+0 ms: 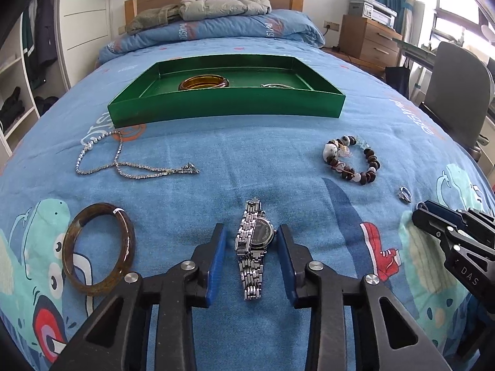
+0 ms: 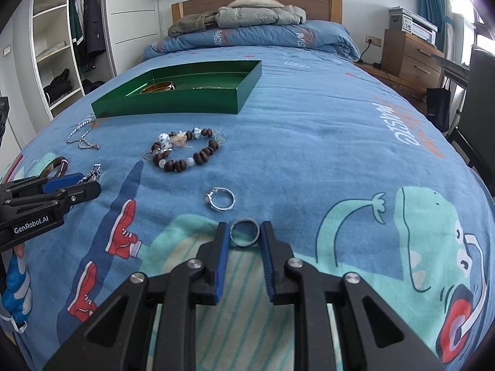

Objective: Organize jewelry
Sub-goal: 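Grasp silver watch with left tool while right tool grasps a silver ring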

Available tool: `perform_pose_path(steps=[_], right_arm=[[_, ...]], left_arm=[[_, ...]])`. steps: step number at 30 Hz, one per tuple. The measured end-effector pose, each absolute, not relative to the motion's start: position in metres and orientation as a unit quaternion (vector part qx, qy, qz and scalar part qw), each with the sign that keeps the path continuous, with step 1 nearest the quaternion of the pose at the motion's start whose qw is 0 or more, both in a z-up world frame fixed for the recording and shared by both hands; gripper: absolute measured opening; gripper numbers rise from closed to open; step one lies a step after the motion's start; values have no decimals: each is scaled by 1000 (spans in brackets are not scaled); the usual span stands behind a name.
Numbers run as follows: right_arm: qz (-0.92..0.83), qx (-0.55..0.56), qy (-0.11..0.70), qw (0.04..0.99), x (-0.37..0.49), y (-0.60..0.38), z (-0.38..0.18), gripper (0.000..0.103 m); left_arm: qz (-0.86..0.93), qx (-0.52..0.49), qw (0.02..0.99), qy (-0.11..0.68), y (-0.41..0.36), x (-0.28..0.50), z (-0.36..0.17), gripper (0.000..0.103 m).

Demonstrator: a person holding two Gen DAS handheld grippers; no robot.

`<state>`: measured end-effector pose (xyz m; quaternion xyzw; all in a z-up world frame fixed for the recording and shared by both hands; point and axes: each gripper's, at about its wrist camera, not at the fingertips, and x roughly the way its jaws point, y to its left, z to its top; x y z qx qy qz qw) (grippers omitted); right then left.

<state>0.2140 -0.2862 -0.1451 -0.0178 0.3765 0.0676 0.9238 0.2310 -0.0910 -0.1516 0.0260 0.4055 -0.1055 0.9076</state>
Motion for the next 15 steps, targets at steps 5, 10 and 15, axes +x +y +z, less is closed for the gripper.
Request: perform_pose_path(steps=[5,10,15], right_arm=[[70,-18,373,925,212,-287,-144,19],[75,-18,367,927,207,-286,-142,19],[82,-8,362,928,203,-291,-139,19]], left_arm=[[-105,32,908,405,-93,230,-151,25],[-103,36,905,410,-94,229,-148,25],[-102,33,904,414,-92,225,-143,25]])
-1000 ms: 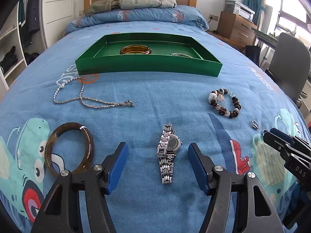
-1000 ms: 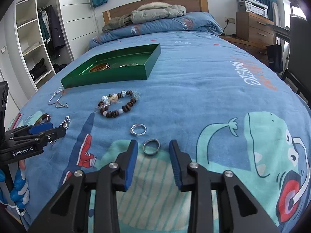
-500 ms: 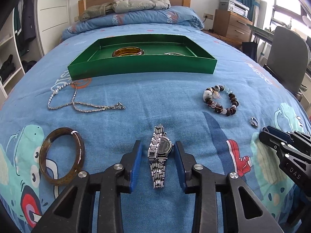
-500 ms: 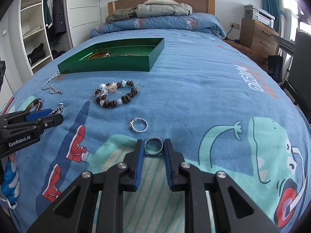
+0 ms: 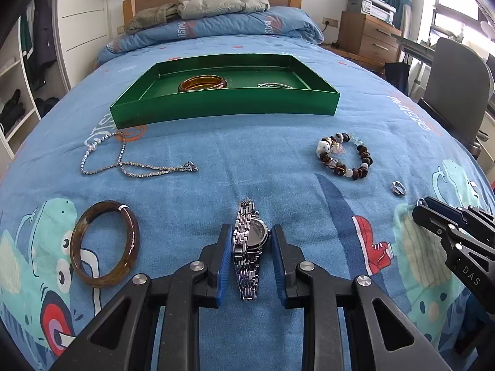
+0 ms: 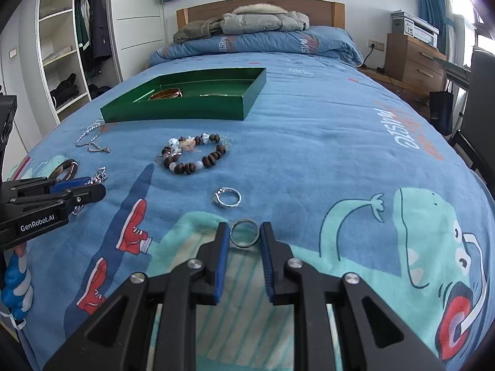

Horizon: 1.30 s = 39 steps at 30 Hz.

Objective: Organize jewelry
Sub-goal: 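Grasp silver watch with left tool while right tool grasps a silver ring, then release silver watch in green tray with left tool while right tool releases its ring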

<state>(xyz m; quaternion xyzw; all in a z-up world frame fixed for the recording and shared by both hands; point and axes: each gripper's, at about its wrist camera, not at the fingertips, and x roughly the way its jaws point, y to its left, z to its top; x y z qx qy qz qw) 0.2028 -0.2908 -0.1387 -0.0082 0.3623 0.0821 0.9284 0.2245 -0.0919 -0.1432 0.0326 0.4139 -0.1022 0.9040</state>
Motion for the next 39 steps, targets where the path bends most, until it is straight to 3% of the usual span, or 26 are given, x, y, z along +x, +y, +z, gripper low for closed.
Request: perform_pose_path(steps=[29,39], right_arm=[[107,0,308,945,158,-270,-74,19],[116,-10,286,951,176,-260,-39,19]], left_arm=[[-109,-1,926,362,-64,174,-68,25],[-99,-21,936,338,-30,200,-38,25]])
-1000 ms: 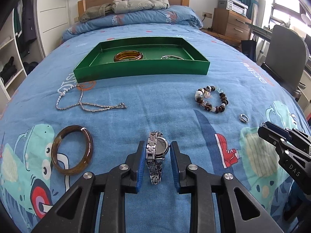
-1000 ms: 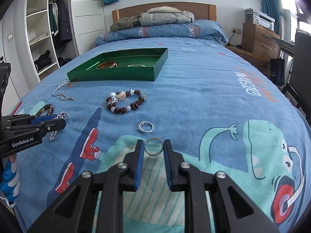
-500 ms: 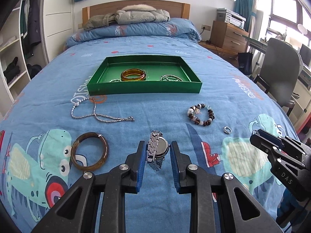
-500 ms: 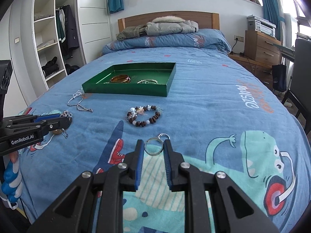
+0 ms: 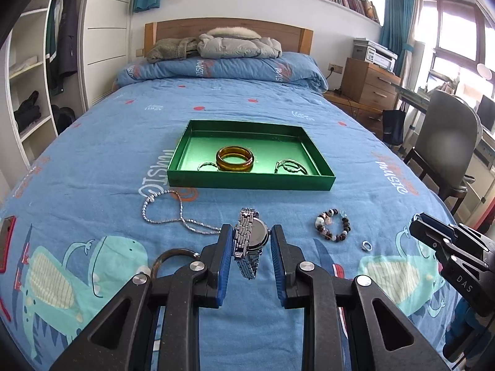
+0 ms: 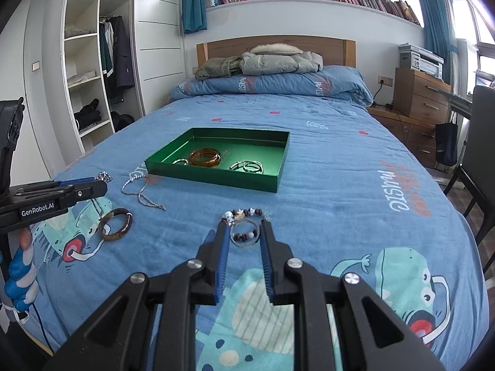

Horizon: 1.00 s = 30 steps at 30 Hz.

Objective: Organize jewelry
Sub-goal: 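Release silver watch in green tray with left tool while right tool releases its ring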

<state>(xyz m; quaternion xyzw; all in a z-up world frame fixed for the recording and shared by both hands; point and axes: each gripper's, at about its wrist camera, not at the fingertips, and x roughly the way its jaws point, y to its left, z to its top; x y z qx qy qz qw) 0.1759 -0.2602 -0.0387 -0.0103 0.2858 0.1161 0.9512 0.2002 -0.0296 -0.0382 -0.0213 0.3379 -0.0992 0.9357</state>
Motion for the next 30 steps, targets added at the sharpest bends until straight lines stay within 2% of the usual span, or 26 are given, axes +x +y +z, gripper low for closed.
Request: perform_pose_path(steps=[13,22,30], right_arm=[[130,4,291,948,311,-236,-26,19],[121,19,351,928,425,-222,-62,18],[96,-1,438,894,490,-213,-110,19]], left_arm=[[-86,-15,933,349,0,344,-36,25],[-68,-31,917,392,2,450,-66,25],[-44,-41,893,446,2,501,-106,25]])
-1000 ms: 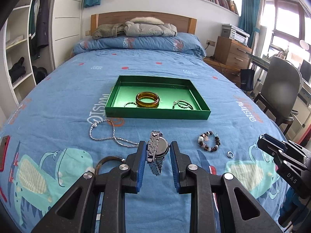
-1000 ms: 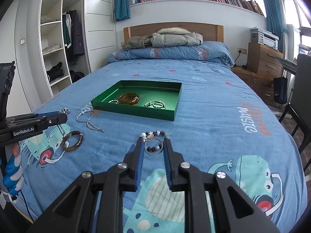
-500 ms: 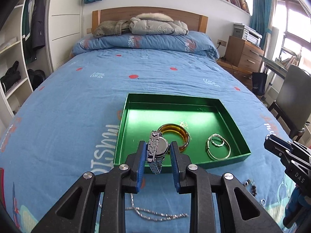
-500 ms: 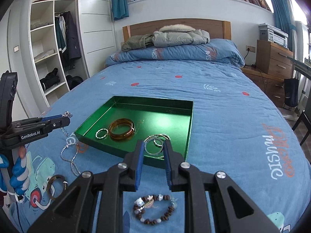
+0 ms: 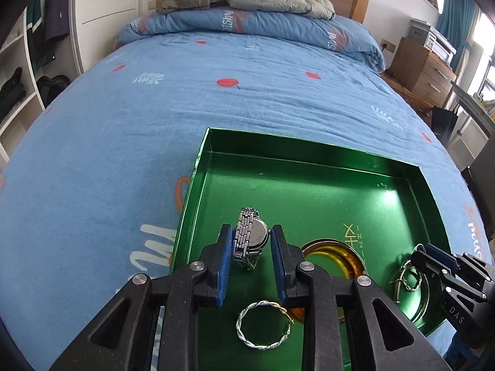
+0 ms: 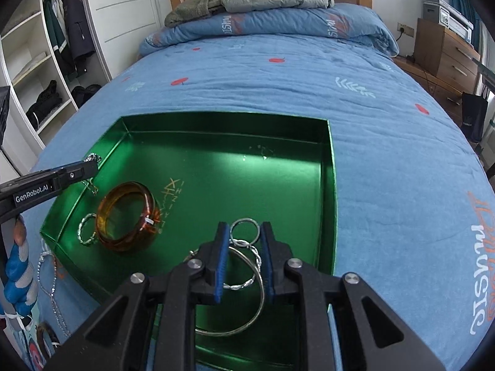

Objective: Organize jewelry
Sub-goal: 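Release silver watch in green tray with left tool while right tool releases its ring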

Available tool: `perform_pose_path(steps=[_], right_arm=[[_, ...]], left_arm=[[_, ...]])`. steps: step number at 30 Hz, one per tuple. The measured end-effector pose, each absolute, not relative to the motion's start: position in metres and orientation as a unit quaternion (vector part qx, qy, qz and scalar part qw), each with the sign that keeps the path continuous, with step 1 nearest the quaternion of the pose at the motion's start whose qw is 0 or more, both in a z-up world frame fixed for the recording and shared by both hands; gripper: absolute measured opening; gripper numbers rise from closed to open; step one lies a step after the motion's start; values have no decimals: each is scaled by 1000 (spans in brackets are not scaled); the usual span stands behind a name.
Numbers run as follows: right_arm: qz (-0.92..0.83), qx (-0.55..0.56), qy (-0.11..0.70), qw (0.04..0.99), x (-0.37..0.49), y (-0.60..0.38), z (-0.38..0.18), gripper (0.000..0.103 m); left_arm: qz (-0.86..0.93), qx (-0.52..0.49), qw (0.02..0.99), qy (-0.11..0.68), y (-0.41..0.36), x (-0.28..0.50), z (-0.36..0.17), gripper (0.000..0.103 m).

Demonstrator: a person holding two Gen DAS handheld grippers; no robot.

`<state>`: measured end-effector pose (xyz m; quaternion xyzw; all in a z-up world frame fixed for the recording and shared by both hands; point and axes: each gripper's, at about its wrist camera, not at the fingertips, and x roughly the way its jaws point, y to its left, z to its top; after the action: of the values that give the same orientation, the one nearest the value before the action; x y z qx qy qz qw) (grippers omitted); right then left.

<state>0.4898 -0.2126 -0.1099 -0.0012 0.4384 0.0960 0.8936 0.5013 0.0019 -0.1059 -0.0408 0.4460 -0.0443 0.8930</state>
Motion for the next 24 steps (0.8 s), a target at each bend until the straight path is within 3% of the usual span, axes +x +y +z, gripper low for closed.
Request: perform_pose_path(steps=[11,13,15,21,24], right_arm=[[90,-9,448,889,494,-212,-112,20],[92,1,440,893,488,-216,-105,29],[99,15,428,898,479,-219,-93,37],[108,23,382,917,425,-225,-43,37],[113,26,363,924,390,-229,-19,37]], left_arm=[[-47,-44,886,459,3,502,-112,25],[-54,-48,891,449,7,495,-101,27],[-55,-52,897,436,13,484,-85,35],[-58,-38,917,393,23,427,-32,47],[-64,-33,924,375,27,393,-9,48]])
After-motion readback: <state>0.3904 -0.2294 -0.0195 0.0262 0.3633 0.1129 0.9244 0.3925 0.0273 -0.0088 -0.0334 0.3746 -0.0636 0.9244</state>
